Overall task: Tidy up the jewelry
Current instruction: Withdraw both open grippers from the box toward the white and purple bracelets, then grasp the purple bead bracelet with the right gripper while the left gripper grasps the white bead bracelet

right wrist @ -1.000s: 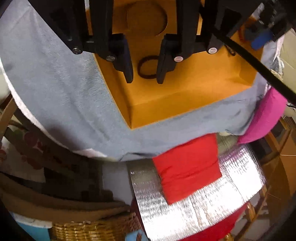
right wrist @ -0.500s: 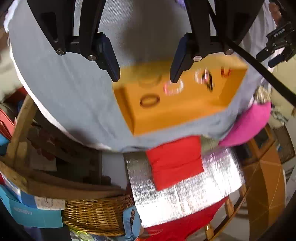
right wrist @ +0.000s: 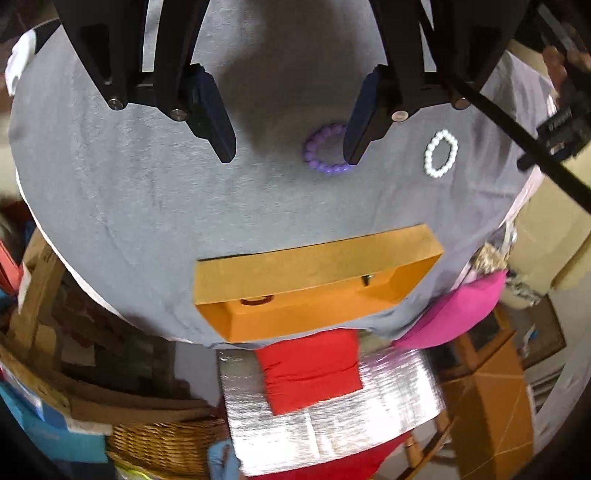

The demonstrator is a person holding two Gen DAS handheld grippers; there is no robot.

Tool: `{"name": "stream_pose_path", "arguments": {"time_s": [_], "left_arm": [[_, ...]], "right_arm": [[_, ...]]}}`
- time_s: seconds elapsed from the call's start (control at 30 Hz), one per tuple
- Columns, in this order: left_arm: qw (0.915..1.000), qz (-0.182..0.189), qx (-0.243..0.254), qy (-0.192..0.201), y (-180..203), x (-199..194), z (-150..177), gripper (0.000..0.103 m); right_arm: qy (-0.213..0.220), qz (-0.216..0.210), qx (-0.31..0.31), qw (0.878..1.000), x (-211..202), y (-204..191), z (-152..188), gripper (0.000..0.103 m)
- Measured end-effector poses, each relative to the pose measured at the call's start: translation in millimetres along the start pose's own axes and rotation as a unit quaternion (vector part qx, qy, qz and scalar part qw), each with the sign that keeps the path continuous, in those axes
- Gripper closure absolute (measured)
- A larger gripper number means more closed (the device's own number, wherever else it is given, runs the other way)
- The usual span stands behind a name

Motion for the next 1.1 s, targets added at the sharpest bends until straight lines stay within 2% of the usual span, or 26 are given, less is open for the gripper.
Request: {"name": "stream_pose_path", "arguments": {"time_s": [0.1, 0.33, 0.53, 0.8, 0.97, 1.1], "left_arm": [[0.9999, 0.006, -0.006, -0.009, -3.3, 8.3, 0.0, 0.024], [0.9998, 0.004, -0.001, -0.020, -1.5, 25.9, -0.6, 0.024], [0.9996, 0.007, 0.006, -0.029, 3.6, 37.7, -1.2, 0.024], [0.9987, 0.015, 0.011, -0.047, 11.2, 51.0, 0.8, 0.024], [0.9960, 0.041, 0.010, -0.079, 16.3, 61.2, 7.7, 0.024], [0.9937, 0.048, 0.014, -0.101, 20.7, 68.8, 14.8, 0.024]], "right_arm": [[0.005, -0.005, -0.008, 1.000, 4.5, -8.9, 0.1, 0.037], [-0.019, -0.019, -0.009, 1.000, 28.3, -32.9, -2.7, 0.037], [-0.025, -0.029, -0.010, 0.999, 31.9, -40.7, -3.3, 0.037], [-0.041, -0.030, 0.009, 0.999, 35.7, -30.5, -3.1, 0.036], [-0.053, -0.020, 0.026, 0.998, 39.6, -17.3, -1.0, 0.034], [-0.067, -0.016, 0.045, 0.997, 43.8, -7.6, 1.7, 0.033]]}}
Point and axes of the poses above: each gripper's, at about its wrist camera, not at the fingertips, and x roughly the way its jaws point, y to its right, z to its underside, the point moved 4 cm from there along x, roughly the way its jaws point, and after that the axes turned 2 degrees about z, right-handed, at the moved point
